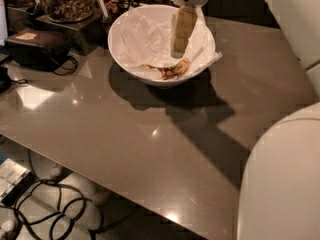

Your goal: Pick banana from white bowl

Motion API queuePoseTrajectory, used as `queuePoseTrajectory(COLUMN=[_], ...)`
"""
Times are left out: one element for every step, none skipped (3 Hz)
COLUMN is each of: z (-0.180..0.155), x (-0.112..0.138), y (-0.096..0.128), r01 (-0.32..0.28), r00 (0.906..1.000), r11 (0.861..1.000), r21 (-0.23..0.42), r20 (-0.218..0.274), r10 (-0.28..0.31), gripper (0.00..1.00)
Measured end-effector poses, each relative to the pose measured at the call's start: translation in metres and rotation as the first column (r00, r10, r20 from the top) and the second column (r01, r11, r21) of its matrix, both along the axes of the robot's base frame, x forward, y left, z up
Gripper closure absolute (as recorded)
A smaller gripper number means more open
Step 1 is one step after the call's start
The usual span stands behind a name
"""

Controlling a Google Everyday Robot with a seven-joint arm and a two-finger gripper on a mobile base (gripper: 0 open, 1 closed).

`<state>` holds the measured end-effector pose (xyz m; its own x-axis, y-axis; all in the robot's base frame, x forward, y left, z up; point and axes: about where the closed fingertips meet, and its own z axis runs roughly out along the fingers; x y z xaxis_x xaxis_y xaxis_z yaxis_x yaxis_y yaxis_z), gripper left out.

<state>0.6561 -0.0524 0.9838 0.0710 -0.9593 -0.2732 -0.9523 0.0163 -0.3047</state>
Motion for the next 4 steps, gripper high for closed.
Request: queuePoseTrajectory(z=[-0.014, -0.028, -0.04, -0.055], x=[0.012, 0.018, 0.023, 0.027], y=[0.008, 0.014, 0.016, 0.019], r01=[-0.002, -0.002, -0.001, -0.011], r00=[0.9993, 0.9977, 0.9959, 0.9933], r11=[1.0, 1.0, 1.0, 1.0], r21=[0.011, 0.016, 0.015, 0.012], r20=[-0.038, -0.067, -0.09, -0.115], r10=[0.003, 0.003, 0.003, 0.012], gripper=[0.09, 0.28, 0.34, 0.34])
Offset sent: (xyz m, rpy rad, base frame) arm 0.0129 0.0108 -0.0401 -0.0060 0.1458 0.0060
